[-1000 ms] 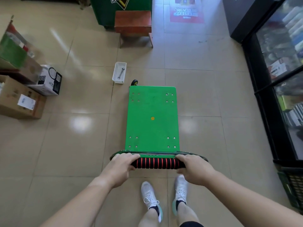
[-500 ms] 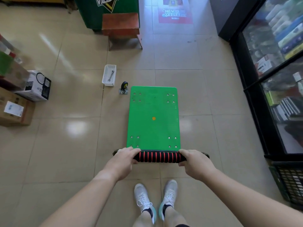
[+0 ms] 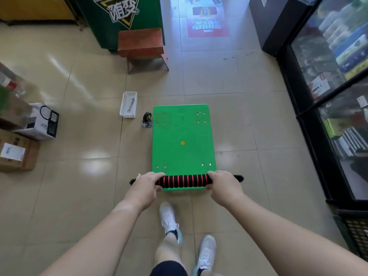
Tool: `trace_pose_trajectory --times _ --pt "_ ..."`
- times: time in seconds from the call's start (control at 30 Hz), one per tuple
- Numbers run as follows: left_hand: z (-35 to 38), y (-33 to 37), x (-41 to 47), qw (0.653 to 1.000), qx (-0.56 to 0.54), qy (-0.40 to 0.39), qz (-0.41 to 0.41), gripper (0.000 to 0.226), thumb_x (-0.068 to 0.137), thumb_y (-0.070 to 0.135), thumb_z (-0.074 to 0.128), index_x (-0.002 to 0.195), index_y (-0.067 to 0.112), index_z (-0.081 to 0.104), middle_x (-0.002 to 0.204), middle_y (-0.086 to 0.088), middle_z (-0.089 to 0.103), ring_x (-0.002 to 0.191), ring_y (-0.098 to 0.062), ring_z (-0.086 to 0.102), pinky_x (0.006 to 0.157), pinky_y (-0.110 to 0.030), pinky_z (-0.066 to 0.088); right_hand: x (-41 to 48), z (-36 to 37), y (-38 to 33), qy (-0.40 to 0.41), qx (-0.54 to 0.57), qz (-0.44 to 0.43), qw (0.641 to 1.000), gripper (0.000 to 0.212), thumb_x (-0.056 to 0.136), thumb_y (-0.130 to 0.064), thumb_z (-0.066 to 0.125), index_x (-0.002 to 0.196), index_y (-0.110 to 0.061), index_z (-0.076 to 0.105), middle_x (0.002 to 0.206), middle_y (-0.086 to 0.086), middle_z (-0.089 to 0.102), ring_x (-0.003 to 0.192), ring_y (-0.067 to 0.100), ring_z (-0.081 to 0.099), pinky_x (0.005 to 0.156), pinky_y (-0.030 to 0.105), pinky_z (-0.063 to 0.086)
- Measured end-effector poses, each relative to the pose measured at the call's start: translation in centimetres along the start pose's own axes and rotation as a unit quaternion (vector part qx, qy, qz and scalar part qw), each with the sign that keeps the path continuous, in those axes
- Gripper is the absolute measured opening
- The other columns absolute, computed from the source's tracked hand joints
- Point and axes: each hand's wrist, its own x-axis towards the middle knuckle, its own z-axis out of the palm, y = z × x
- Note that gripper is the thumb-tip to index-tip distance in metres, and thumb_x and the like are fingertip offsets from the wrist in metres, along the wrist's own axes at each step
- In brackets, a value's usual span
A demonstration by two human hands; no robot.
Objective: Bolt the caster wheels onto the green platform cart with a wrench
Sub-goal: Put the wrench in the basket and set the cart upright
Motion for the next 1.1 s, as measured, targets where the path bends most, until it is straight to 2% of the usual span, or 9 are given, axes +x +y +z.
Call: trace_pose_trajectory --times 0.13,0.23,0.33,0.4,0.7,0.87,1.0,1.1 --pt "-3.0 -0.1 4.8 1.0 -0.005 0.006 0.027 0.038 0.099 0.014 0.065 0.134 0.03 0.064 0.122 0.003 0.068 0.116 -0.026 0.058 0.121 -0.047 0.029 4.9 -2.1 -0.1 0.017 -0.001 0.005 1.0 0.009 0.094 -0.028 0.062 0.098 -0.022 0.057 0.096 -0.002 0.062 0.092 0.021 0.055 0.079 0.032 0.044" --pt "-5.7 -0.2 8.8 0.999 -0.014 0.008 0.05 0.034 0.099 0.016 0.065 0.131 0.027 0.065 0.117 0.002 0.068 0.112 -0.025 0.059 0.119 -0.044 0.03 9.1 -4.2 -0.5 0.026 0.009 0.017 0.999 0.009 0.092 -0.026 0.064 0.098 -0.022 0.058 0.094 -0.003 0.061 0.091 0.02 0.053 0.077 0.031 0.039" --pt "-8.9 0.1 12.9 0.998 -0.014 0.007 0.066 0.03 0.099 0.017 0.065 0.127 0.027 0.064 0.111 0.002 0.067 0.106 -0.026 0.059 0.103 -0.042 0.043 13.4 -6.6 -1.0 0.03 0.008 0.023 0.999 0.012 0.091 -0.023 0.064 0.103 -0.021 0.063 0.094 -0.003 0.061 0.093 0.021 0.054 0.076 0.03 0.038" --pt "-10.8 0.6 15.3 0.997 0.006 0.009 0.078 0.03 0.1 0.02 0.064 0.129 0.026 0.063 0.11 0.0 0.065 0.105 -0.027 0.059 0.095 -0.041 0.046 16.0 -8.2 -1.1 0.03 0.001 0.023 0.999 0.013 0.091 -0.022 0.064 0.104 -0.022 0.063 0.092 -0.003 0.059 0.093 0.021 0.054 0.074 0.029 0.035" --pt "-15.5 1.8 23.5 0.995 0.034 0.055 0.076 0.033 0.104 0.021 0.06 0.136 0.02 0.057 0.117 -0.006 0.062 0.111 -0.03 0.052 0.107 -0.042 0.034 25.8 -12.7 -1.3 0.037 -0.003 0.016 0.999 0.017 0.094 -0.022 0.062 0.111 -0.021 0.061 0.1 0.0 0.061 0.098 0.022 0.056 0.078 0.031 0.04" --pt "-16.8 1.9 25.8 0.996 0.026 0.049 0.071 0.032 0.104 0.018 0.058 0.136 0.021 0.057 0.118 -0.006 0.061 0.1 -0.022 0.04 0.106 -0.042 0.034 28.0 -14.1 -1.6 0.026 -0.034 0.022 0.999 0.015 0.096 -0.025 0.058 0.111 -0.021 0.06 0.101 0.002 0.061 0.093 0.023 0.054 0.072 0.03 0.035" --pt "-16.2 1.4 24.6 0.996 0.019 0.038 0.073 0.03 0.103 0.021 0.061 0.133 0.023 0.058 0.116 -0.004 0.062 0.109 -0.029 0.052 0.104 -0.042 0.039 26.6 -13.3 -1.4 0.02 -0.033 0.024 0.999 0.014 0.095 -0.026 0.06 0.108 -0.022 0.06 0.099 0.001 0.061 0.091 0.023 0.054 0.071 0.031 0.036" --pt "-15.5 1.4 22.3 0.996 0.036 0.023 0.072 0.031 0.104 0.025 0.059 0.134 0.025 0.057 0.119 -0.002 0.063 0.111 -0.028 0.055 0.104 -0.041 0.039 24.3 -12.2 -1.2 0.018 -0.036 0.023 0.999 0.015 0.094 -0.029 0.062 0.107 -0.022 0.06 0.098 0.002 0.063 0.09 0.024 0.054 0.07 0.032 0.038"
